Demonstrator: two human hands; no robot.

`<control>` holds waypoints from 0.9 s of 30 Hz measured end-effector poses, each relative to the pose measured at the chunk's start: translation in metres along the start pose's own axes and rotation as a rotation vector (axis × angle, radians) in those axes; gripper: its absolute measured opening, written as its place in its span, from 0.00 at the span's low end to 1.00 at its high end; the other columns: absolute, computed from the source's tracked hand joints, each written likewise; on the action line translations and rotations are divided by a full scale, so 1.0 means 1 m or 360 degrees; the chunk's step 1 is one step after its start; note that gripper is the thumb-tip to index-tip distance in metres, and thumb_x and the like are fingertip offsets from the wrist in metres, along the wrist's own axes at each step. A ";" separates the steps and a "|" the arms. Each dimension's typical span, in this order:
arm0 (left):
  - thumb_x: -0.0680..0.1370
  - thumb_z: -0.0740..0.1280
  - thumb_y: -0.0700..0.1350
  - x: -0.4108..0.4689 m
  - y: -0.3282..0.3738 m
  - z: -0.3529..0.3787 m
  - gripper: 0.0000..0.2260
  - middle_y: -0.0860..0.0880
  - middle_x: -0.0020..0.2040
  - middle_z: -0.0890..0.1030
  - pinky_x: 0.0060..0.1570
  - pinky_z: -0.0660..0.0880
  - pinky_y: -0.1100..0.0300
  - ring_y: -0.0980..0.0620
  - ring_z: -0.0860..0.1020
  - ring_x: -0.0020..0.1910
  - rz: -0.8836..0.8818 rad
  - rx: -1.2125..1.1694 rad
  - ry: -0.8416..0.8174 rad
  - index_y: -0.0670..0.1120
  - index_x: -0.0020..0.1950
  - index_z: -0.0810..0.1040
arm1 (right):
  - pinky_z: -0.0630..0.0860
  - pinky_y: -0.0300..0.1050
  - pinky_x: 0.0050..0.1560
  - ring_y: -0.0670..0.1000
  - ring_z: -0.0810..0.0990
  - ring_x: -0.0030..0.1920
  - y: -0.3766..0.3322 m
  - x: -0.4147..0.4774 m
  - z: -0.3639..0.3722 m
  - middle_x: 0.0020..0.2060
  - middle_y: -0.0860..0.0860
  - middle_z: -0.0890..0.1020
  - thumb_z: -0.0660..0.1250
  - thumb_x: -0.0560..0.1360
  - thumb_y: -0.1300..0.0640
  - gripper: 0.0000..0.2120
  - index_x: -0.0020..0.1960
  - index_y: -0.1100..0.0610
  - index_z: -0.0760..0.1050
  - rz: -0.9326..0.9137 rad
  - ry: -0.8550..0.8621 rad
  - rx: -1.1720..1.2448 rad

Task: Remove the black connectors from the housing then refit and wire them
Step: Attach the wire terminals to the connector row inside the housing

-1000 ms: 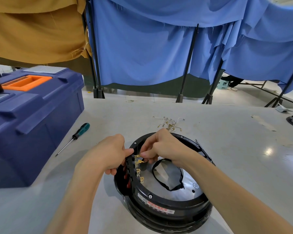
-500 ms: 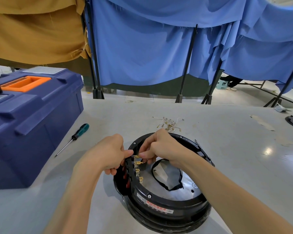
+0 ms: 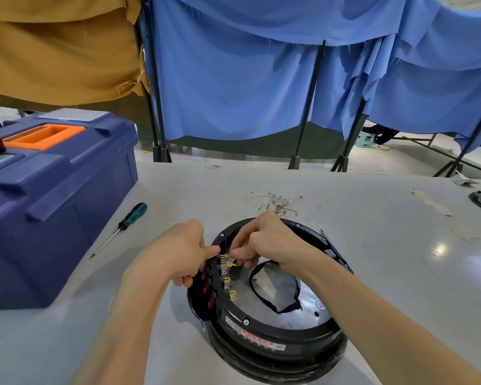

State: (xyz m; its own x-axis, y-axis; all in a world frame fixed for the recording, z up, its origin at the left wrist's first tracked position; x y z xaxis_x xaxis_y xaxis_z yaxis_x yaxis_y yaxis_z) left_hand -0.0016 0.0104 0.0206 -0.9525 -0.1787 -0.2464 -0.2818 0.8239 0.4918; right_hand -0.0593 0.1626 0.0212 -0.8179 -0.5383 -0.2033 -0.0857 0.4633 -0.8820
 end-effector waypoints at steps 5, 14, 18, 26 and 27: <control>0.81 0.63 0.51 0.000 0.000 0.000 0.20 0.47 0.21 0.74 0.28 0.73 0.63 0.48 0.75 0.22 0.0009 0.0011 0.0004 0.41 0.32 0.72 | 0.71 0.43 0.33 0.46 0.75 0.21 0.000 0.000 0.001 0.23 0.53 0.80 0.67 0.70 0.73 0.11 0.33 0.62 0.79 0.0009 0.0001 -0.0015; 0.81 0.63 0.51 -0.001 0.003 -0.002 0.21 0.46 0.22 0.76 0.31 0.74 0.61 0.51 0.73 0.19 0.0013 0.0078 0.0027 0.41 0.32 0.71 | 0.74 0.39 0.29 0.47 0.75 0.21 -0.003 0.004 0.005 0.23 0.53 0.80 0.67 0.69 0.73 0.14 0.30 0.60 0.78 0.0008 0.0060 -0.0123; 0.81 0.63 0.50 -0.002 0.003 -0.002 0.20 0.49 0.19 0.74 0.25 0.71 0.64 0.54 0.72 0.16 0.0008 0.0017 0.0024 0.41 0.31 0.71 | 0.72 0.35 0.25 0.48 0.74 0.20 -0.007 0.008 0.009 0.20 0.52 0.78 0.64 0.68 0.74 0.14 0.28 0.60 0.77 -0.0002 0.0107 -0.0212; 0.81 0.64 0.47 -0.003 0.005 -0.002 0.21 0.50 0.16 0.72 0.22 0.70 0.66 0.55 0.71 0.15 0.0004 -0.0178 0.0028 0.41 0.29 0.69 | 0.72 0.36 0.25 0.50 0.75 0.22 -0.012 0.012 0.014 0.24 0.57 0.79 0.64 0.67 0.73 0.10 0.31 0.64 0.79 -0.0009 0.0149 -0.0308; 0.81 0.64 0.47 -0.004 0.005 -0.002 0.21 0.50 0.16 0.72 0.22 0.70 0.66 0.55 0.71 0.15 0.0004 -0.0198 0.0029 0.41 0.29 0.69 | 0.72 0.36 0.25 0.50 0.75 0.21 -0.012 0.012 0.015 0.25 0.58 0.79 0.64 0.66 0.73 0.08 0.32 0.66 0.79 -0.0017 0.0163 -0.0318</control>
State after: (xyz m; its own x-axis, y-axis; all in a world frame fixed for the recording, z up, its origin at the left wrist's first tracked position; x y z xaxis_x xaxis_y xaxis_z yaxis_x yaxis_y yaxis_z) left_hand 0.0002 0.0143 0.0253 -0.9548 -0.1877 -0.2303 -0.2906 0.7515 0.5922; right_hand -0.0597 0.1396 0.0224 -0.8688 -0.4745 -0.1415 -0.1973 0.5939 -0.7799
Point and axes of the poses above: each hand's wrist, its own x-axis towards the middle knuckle, its own z-axis out of the palm, y = z × x, the point moved 2 cm from there along x, towards the middle knuckle
